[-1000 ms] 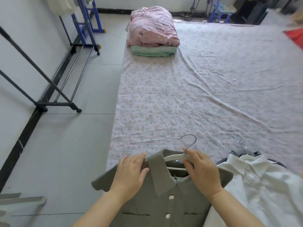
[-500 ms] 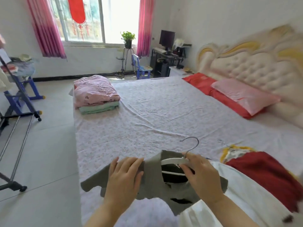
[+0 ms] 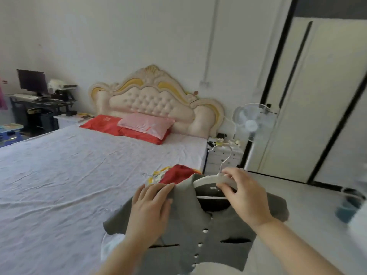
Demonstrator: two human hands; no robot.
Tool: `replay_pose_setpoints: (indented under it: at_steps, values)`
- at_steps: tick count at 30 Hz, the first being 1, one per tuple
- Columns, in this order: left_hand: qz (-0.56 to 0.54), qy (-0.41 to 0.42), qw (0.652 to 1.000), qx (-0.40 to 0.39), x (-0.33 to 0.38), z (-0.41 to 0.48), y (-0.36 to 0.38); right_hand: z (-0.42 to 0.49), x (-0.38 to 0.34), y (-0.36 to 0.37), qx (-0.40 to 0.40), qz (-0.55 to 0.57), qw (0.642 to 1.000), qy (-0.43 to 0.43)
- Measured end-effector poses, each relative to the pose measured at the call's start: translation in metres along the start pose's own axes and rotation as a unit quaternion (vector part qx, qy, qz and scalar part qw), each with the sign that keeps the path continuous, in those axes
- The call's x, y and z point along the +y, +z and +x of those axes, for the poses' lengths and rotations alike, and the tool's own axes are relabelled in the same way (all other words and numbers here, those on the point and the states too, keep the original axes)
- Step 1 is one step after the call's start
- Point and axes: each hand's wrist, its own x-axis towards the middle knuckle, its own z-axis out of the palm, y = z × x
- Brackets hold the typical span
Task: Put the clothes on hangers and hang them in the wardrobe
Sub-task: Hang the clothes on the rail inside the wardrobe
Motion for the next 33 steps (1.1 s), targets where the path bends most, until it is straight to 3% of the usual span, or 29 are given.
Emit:
replay_pose_setpoints:
  at_steps: [9, 17, 33]
  values:
    - [-0.184, 0.136, 0.968, -0.106, 0.260, 0.003, 0.142, -0.122, 0.161, -0.241, 0.038, -0.235, 0.962, 0.135]
    - [-0.328, 0.261, 0.888, -0.187, 0.503, -0.045, 0.227, -0.241, 0.230, -0.451, 0.078, -0.385, 0.883, 0.256]
    - [-0.551, 0.437, 0.665, -0.251, 0.858, -0.125, 0.289, -0.366, 0.251, -0.714, 0.086, -0.703, 0.636, 0.307]
